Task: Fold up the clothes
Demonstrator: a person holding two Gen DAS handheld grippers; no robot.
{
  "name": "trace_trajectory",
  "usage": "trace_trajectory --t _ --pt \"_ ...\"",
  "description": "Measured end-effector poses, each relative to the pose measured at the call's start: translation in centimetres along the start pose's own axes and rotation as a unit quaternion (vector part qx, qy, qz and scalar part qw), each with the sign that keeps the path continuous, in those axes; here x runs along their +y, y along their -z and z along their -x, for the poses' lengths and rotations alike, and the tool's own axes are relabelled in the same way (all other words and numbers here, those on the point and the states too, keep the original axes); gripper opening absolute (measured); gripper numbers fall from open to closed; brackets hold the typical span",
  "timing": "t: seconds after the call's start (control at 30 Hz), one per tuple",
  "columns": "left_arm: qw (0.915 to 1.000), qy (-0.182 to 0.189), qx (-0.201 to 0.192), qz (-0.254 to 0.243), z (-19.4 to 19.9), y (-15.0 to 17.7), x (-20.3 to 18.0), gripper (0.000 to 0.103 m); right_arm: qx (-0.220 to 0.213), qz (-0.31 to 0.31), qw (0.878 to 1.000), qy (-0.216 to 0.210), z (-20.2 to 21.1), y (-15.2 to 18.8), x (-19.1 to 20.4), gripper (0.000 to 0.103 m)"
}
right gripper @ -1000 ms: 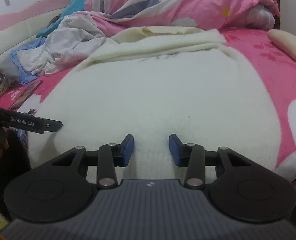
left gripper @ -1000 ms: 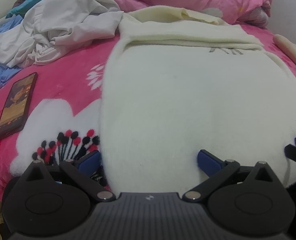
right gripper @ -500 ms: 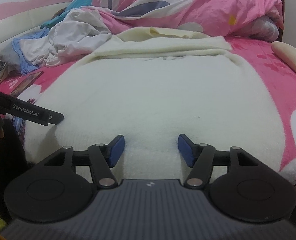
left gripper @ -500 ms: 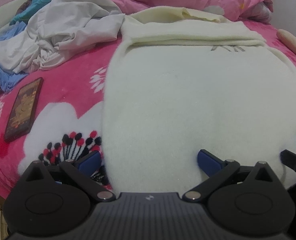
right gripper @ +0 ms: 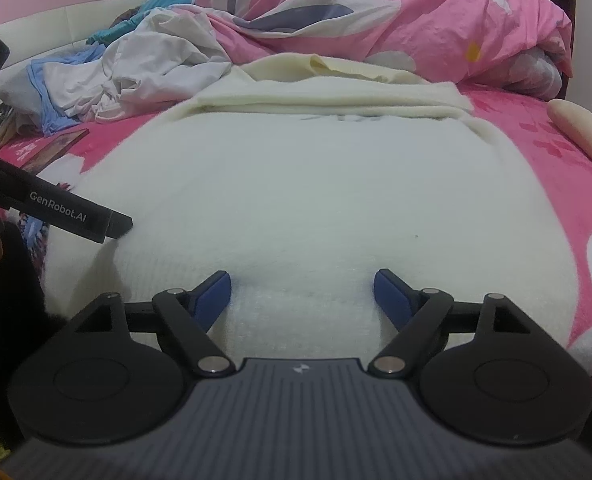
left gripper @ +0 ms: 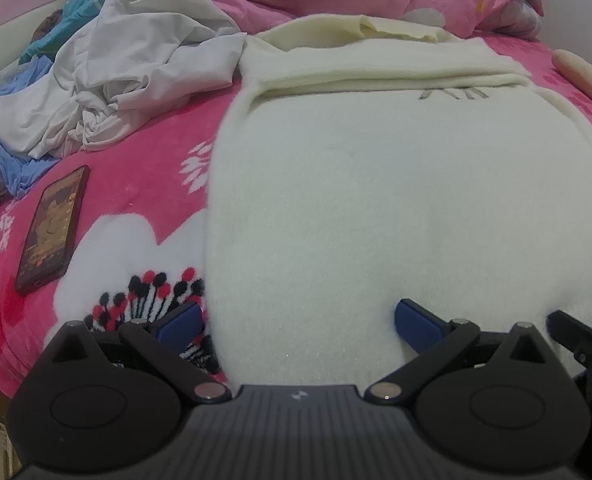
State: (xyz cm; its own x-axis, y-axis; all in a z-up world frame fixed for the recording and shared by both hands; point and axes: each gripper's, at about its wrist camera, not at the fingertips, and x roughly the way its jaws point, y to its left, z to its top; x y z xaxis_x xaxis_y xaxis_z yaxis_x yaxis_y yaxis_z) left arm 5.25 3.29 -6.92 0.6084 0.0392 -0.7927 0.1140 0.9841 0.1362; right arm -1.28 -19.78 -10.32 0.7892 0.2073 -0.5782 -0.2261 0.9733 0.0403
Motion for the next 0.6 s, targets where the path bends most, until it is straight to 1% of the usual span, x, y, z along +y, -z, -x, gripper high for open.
trace_trajectory --t 0.27,0.6 --pt "1.0 0.0 -0.002 0.001 0.0 0.1 -0.1 0.103 -0.001 0.007 1.0 0.005 0.0 0.2 0.4 0.084" --pt "1.0 0.001 -0.003 0.001 0.0 0.2 0.0 0.103 0.002 0.019 1.0 0.009 0.0 0.6 1.1 0.094"
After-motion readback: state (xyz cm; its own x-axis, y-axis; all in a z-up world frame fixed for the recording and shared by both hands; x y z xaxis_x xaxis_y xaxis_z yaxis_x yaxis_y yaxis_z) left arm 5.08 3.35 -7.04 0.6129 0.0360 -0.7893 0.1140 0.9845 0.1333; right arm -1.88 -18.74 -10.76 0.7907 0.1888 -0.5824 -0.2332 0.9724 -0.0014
